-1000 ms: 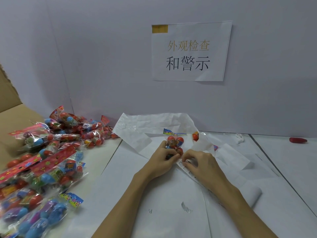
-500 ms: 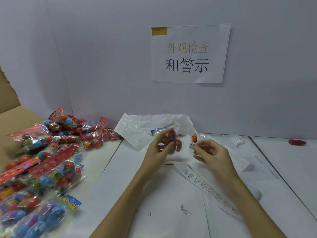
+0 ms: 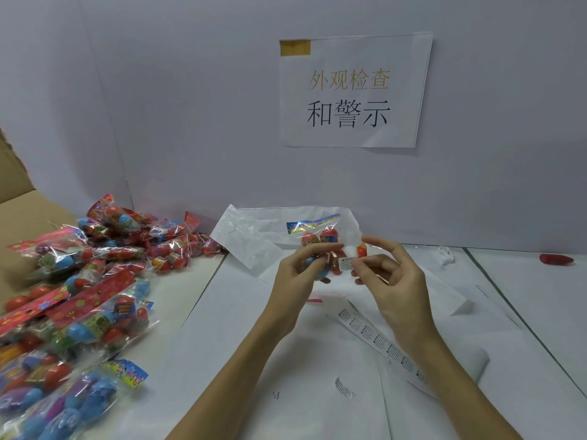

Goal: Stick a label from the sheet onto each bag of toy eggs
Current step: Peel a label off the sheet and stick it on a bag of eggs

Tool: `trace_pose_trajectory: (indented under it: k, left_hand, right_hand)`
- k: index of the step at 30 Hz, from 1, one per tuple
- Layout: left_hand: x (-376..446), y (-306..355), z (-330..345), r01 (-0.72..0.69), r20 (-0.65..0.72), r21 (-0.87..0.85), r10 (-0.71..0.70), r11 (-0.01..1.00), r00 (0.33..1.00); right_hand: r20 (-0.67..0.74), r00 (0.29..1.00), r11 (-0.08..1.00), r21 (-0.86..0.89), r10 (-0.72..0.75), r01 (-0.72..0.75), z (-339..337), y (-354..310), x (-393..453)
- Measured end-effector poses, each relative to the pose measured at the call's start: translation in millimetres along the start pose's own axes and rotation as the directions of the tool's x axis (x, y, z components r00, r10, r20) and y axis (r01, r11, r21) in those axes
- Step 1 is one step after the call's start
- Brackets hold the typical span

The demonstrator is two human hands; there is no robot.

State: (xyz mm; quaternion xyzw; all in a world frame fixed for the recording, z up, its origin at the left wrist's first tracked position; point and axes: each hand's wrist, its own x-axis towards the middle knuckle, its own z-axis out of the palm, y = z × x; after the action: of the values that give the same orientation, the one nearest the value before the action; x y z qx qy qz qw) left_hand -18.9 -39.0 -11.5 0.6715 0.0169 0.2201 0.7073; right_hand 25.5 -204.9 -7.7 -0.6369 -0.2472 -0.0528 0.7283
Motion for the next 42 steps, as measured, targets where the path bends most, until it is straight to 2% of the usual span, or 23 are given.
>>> trace_pose_trajectory:
  k: [9, 20, 29, 32, 35, 36, 38, 40, 42]
  left_hand:
    - [-6.2, 5.6, 7.5, 0.003, 0.048, -0.015, -0.002, 1.0, 0.999]
    - [-7.5, 6.3, 9.2, -0.03, 0.049, 0.015, 0.029, 0.999, 0.998]
    - [-4.8, 0.8, 6.3, -0.111, 0.027, 0.024, 0.111, 0.993, 0.993]
    - [-4.5, 0.6, 7.8, -0.134, 0.023, 0.063, 0.133, 0.989, 0.991]
    - [-1.9, 1.7, 3.6, -0.128, -0.014, 0.038, 0.129, 0.991, 0.992]
    - [-1.1, 2.7, 0.0, -0.131, -0.028, 0.015, 0.132, 0.991, 0.991]
    - [-0.2, 4.4, -5.3, -0.119, -0.026, -0.037, 0.118, 0.992, 0.993]
    - [0.3, 3.7, -5.0, -0.08, 0.021, -0.085, 0.082, 0.993, 0.996]
    - [1.4, -0.3, -1.8, -0.052, 0.067, -0.098, 0.058, 0.994, 0.996]
  right_hand:
    - [0.008, 0.997, 0.973, -0.217, -0.073, 0.073, 5.5, 9.0, -2.9]
    - [0.003, 0.997, 0.967, -0.242, -0.079, 0.077, 5.8, 10.7, -3.1]
    - [0.007, 0.995, 0.968, -0.229, -0.1, 0.099, 6.6, 10.5, -4.7]
    - [-0.012, 0.99, 0.9, -0.419, -0.138, 0.12, 5.1, 13.4, -3.3]
    - [-0.125, 0.989, 0.848, -0.53, -0.072, -0.005, -0.7, 15.5, 0.5]
    - [-0.158, 0.987, 0.867, -0.496, -0.031, -0.052, -3.7, 15.4, 2.3]
    - [-0.159, 0.984, 0.943, -0.31, 0.073, -0.12, -7.3, 14.8, 4.6]
    - [-0.071, 0.981, 0.973, -0.136, 0.178, -0.186, -3.5, 9.6, 3.7]
    - [0.023, 0.977, 0.973, -0.101, 0.212, -0.209, 3.2, 6.0, 0.7]
